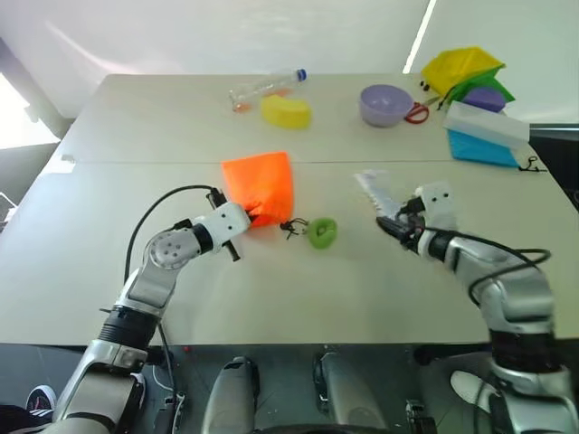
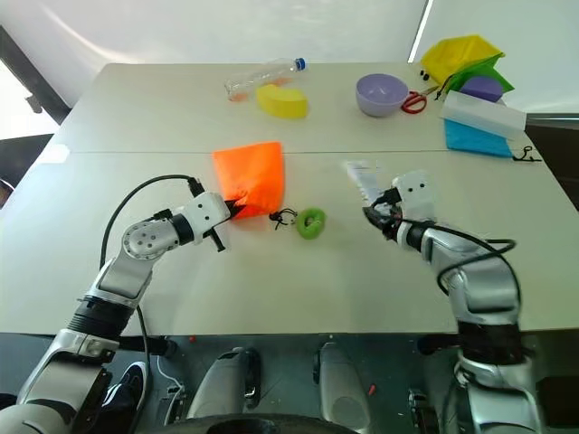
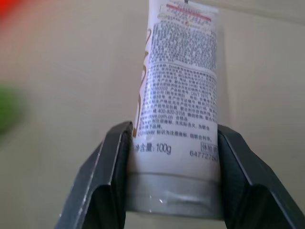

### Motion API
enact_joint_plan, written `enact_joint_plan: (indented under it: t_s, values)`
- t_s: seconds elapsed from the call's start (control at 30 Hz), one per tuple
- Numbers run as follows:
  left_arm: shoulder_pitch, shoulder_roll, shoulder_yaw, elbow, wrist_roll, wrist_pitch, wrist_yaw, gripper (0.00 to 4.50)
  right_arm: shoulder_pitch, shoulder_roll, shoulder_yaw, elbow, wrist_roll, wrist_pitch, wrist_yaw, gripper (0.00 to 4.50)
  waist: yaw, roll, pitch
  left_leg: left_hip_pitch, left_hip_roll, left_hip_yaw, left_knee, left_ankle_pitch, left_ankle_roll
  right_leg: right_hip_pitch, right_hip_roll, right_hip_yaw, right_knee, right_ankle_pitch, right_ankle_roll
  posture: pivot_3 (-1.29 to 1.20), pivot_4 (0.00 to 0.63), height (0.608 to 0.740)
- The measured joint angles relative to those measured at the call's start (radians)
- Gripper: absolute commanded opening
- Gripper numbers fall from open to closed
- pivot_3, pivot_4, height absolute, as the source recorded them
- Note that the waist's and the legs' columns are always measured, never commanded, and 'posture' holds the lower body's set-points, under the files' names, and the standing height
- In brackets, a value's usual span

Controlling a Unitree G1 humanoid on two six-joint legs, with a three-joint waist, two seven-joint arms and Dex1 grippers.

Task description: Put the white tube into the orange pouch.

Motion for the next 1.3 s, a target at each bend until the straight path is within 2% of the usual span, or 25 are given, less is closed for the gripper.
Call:
enact_joint_plan:
  t_s: [0.1,0.27,0.4,0.6,0.97,1.3]
  values:
    - [0.001,0.001,0.000,-0.004,0.000,0.002,0.000,0.00,0.062,-0.060,0.039,-0.177,0.098,0.014,0.118,1.79,-0.003,-0.001,0.000,0.001,0.000,0.000,0.000,0.000,0.000,0.001,0.000,0.000,0.000,-0.002,-0.003,0.00,0.150,0.740]
    - [0.001,0.011,0.001,-0.014,-0.001,0.017,0.000,0.00,0.065,-0.035,0.153,-0.262,0.167,0.056,0.135,1.79,-0.001,-0.001,0.000,0.001,0.000,0.000,0.004,0.000,0.000,0.001,0.000,0.000,0.000,0.000,-0.006,0.00,0.150,0.740]
    - [0.003,0.020,0.035,-0.060,-0.035,0.071,-0.005,0.00,0.014,0.025,0.347,-0.183,0.046,0.011,0.072,1.79,-0.003,-0.002,0.000,0.001,0.000,0.000,0.005,0.000,0.000,0.001,0.000,0.000,0.000,0.000,-0.007,0.00,0.150,0.740]
    - [0.004,0.035,0.048,-0.092,-0.053,0.117,-0.012,0.00,-0.047,0.082,0.480,-0.033,-0.109,-0.109,0.028,1.79,0.001,-0.002,0.000,0.000,0.000,0.000,0.003,0.000,0.000,0.001,0.000,0.000,-0.001,-0.001,-0.006,0.00,0.150,0.740]
    - [0.040,0.037,0.045,-0.148,-0.052,0.157,-0.017,0.00,-0.127,0.235,0.472,0.141,-0.179,-0.187,-0.027,1.79,0.000,-0.002,0.000,0.000,0.000,0.000,0.003,0.000,0.000,0.000,0.000,0.000,0.000,0.000,-0.006,0.00,0.150,0.740]
    - [0.040,0.016,0.035,-0.159,-0.052,0.178,-0.014,0.00,-0.216,0.410,0.440,0.302,-0.234,-0.193,-0.142,1.79,0.000,-0.002,0.000,0.000,0.000,0.000,0.002,0.000,0.000,0.000,0.000,0.000,0.000,0.000,-0.005,0.00,0.150,0.740]
